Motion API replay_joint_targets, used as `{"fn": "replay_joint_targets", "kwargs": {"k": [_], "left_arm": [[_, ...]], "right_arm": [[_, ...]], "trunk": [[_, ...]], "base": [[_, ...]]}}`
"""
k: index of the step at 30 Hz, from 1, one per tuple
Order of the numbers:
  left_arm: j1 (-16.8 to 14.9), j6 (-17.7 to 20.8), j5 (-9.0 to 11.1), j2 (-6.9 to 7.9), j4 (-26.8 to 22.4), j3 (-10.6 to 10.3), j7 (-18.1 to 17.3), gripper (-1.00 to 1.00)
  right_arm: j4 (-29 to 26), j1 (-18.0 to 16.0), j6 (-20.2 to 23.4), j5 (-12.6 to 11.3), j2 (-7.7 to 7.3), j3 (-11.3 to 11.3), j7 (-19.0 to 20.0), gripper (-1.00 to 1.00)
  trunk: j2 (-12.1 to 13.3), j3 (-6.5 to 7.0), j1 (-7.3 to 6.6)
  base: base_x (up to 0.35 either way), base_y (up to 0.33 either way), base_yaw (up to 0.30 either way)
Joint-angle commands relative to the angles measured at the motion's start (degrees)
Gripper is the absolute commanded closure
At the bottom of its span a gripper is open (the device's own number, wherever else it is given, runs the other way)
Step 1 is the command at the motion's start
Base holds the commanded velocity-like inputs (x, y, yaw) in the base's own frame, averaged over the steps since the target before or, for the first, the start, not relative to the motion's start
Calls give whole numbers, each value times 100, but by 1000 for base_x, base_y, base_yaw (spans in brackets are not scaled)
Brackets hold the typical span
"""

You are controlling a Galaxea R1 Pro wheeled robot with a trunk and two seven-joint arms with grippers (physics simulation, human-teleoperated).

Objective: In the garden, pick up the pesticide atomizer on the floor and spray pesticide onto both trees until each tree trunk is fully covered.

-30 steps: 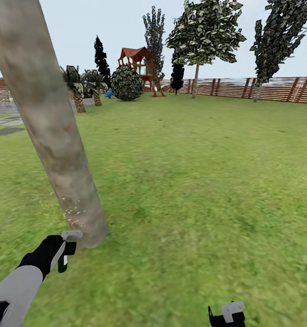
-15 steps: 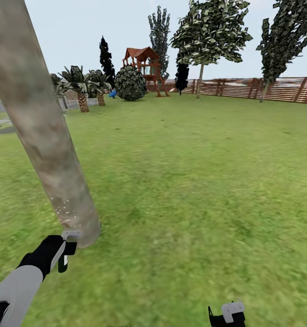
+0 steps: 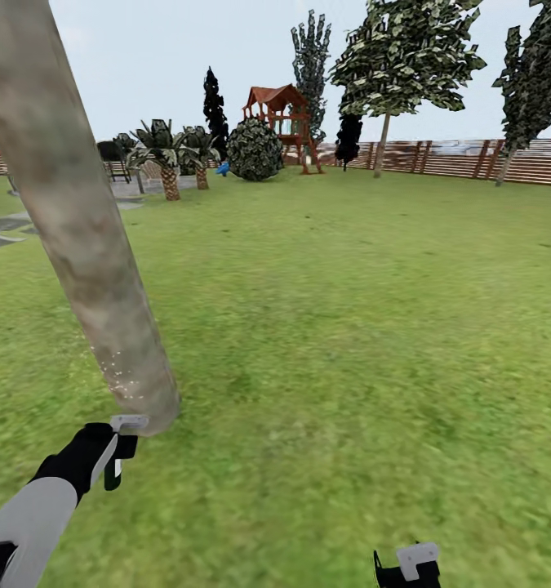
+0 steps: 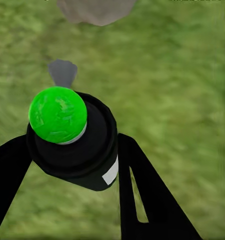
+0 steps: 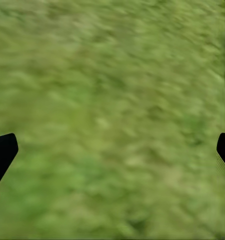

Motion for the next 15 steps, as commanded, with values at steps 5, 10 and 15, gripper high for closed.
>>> {"fn": "replay_joint_targets", "kwargs": {"k": [5, 10, 15], "left_arm": [[-3, 30, -61, -4, -10, 42, -15, 100], [-3, 30, -57, -5, -10, 42, -17, 100], [-3, 30, -57, -5, -10, 42, -15, 100]], "right_arm": [[10, -5, -9, 61, 2, -22, -38, -100], [10, -5, -8, 61, 5, -21, -38, -100], [10, -5, -8, 61, 7, -21, -38, -100]], "trunk": [[-2, -5, -1], [-2, -5, -1], [-2, -5, -1]], "base": [[130, -259, 0], [231, -199, 88], [240, -190, 261]]}}
